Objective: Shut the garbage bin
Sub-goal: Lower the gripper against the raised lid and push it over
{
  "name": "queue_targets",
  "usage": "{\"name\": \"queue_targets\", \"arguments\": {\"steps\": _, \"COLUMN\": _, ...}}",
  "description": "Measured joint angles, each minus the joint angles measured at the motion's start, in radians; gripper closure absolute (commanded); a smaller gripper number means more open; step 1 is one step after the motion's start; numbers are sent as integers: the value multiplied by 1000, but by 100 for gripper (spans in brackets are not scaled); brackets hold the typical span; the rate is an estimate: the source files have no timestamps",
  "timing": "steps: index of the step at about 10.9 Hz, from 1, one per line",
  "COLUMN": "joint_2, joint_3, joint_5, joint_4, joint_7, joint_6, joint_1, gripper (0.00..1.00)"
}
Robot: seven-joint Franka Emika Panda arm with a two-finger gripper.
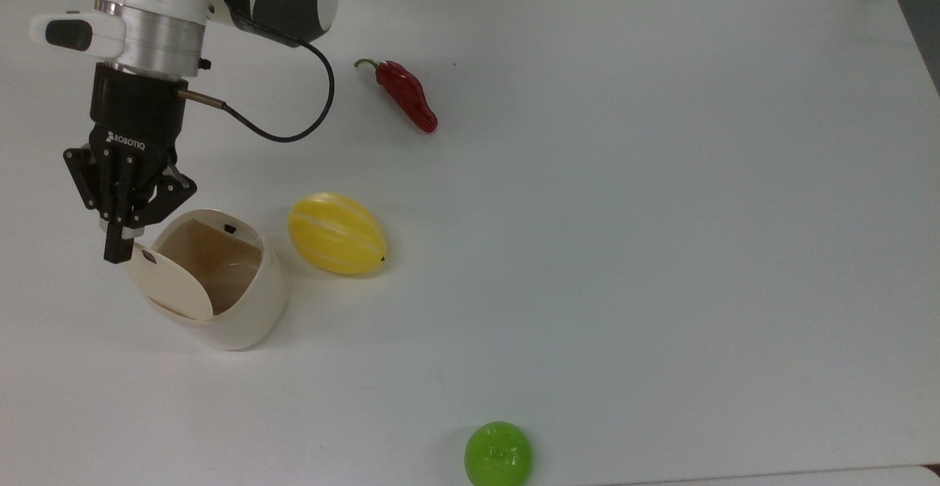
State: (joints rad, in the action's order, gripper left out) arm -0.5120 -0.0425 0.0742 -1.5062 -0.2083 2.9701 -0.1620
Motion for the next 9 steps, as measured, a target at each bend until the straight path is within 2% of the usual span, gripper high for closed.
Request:
{"name": "queue_targets", "arguments": {"steps": 4, "joint_2": -3, "joint_3": 3, "joint_5": 0, "joint_4": 5, "joint_7": -1, "joint_6": -9, "joint_1": 6, "gripper": 100}}
{"name": "queue_targets", "arguments": {"steps": 9, "joint_2": 11, "joint_3": 6, "joint_5": 0, "joint_4": 13, "joint_7": -1, "joint_6": -211, "joint_1": 17, "gripper": 100}}
